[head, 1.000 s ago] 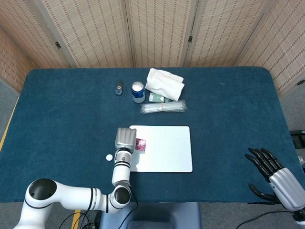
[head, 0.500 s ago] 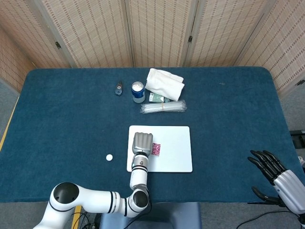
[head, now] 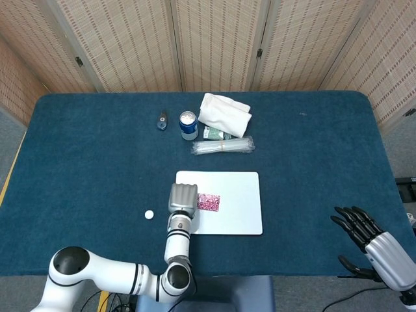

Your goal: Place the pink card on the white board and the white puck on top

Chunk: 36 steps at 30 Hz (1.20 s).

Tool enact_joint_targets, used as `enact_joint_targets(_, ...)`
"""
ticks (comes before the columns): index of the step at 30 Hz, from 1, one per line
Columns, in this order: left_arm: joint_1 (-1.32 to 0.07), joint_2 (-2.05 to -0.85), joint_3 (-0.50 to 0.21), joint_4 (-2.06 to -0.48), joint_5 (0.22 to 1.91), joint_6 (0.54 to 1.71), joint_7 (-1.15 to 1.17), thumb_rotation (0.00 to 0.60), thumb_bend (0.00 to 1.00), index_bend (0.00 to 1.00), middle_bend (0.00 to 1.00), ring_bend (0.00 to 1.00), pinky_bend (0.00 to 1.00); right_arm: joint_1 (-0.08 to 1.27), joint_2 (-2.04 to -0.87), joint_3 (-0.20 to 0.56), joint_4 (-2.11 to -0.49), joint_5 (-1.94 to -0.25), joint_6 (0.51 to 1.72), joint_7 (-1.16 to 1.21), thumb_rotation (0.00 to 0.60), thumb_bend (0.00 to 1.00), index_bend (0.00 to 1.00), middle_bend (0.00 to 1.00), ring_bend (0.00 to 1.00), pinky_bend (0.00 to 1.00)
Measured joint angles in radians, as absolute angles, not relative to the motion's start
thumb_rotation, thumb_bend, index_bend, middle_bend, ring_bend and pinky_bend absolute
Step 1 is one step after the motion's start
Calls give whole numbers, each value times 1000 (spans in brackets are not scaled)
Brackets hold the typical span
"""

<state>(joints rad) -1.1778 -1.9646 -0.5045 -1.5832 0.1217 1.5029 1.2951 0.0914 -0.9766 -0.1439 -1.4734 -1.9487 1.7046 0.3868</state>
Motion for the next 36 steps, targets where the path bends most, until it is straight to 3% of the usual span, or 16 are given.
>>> enact_joint_targets(5, -1070, -1889, -459, -1727, 127, 1609, 1241, 600, 253, 423, 1000, 878, 983, 84, -980, -152, -1482, -1970, 1713, 348, 600, 247, 0, 0, 0, 0)
enact_joint_targets(9, -993, -1827, -412, -1797, 133, 1625, 1193, 600, 253, 433, 1000, 880, 984, 71, -987, -154, -1484, -1977, 1733, 325, 600, 247, 0, 0, 0, 0)
enact_joint_targets(18, -937, -1783, -371, -1825, 160, 1580, 1144, 600, 253, 455, 1000, 885, 986, 58, -997, -158, -1485, -1987, 1744, 291, 600, 247, 0, 0, 0, 0)
enact_joint_targets(36, -889, -1711, -360, -1779, 148, 1457, 1087, 600, 253, 450, 1000, 885, 986, 58, -1005, -148, -1498, -1968, 1731, 265, 600, 247, 0, 0, 0, 0)
